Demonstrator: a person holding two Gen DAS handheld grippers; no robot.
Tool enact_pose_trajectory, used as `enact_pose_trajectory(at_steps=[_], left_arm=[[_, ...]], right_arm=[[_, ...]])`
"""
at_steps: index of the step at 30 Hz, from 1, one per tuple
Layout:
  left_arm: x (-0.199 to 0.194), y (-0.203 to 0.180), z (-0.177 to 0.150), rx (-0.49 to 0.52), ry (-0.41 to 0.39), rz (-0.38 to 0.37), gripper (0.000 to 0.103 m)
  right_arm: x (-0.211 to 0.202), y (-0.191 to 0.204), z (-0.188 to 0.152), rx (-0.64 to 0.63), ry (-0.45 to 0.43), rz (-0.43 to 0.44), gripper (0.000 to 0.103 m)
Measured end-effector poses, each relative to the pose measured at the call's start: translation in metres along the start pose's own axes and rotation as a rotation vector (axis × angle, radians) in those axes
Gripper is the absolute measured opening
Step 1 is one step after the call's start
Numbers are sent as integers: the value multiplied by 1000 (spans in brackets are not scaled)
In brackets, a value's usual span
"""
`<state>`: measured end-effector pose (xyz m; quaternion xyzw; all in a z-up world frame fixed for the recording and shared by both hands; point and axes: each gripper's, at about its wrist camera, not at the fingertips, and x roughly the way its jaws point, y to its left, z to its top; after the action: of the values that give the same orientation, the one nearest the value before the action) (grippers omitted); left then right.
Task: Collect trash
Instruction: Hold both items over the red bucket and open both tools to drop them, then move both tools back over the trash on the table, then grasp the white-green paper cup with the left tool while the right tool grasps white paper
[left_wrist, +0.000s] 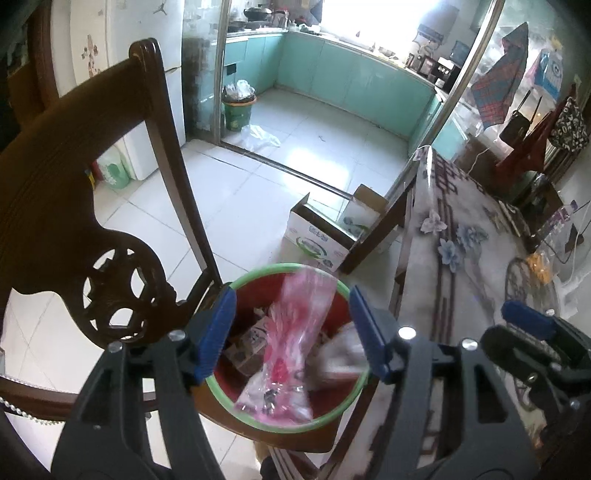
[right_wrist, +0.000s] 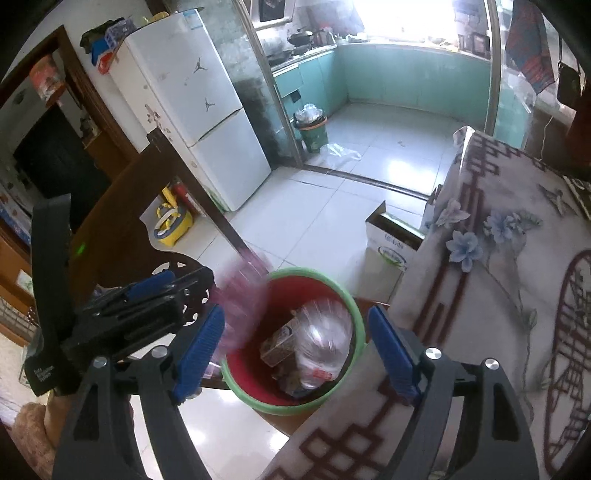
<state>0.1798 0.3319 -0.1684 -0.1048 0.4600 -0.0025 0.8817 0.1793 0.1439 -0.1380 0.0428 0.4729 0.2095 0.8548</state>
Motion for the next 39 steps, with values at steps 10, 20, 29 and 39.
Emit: enact_pose_trajectory(at_steps=[10, 20, 29, 39], left_arm=[[-22, -25, -11, 23, -24, -36, 61], [-32, -124, -43, 153, -6, -107, 65], [-39, -251, -88, 251, 27, -150, 65], [-24, -420, -119, 394, 78, -264, 69]], right_arm=[[-55, -38, -28, 51, -51, -85, 81], [-132, -180, -101, 331, -97, -346, 81], [-198, -357, -193, 688, -76, -557, 84], [-179, -414, -222, 575, 80, -342, 34]])
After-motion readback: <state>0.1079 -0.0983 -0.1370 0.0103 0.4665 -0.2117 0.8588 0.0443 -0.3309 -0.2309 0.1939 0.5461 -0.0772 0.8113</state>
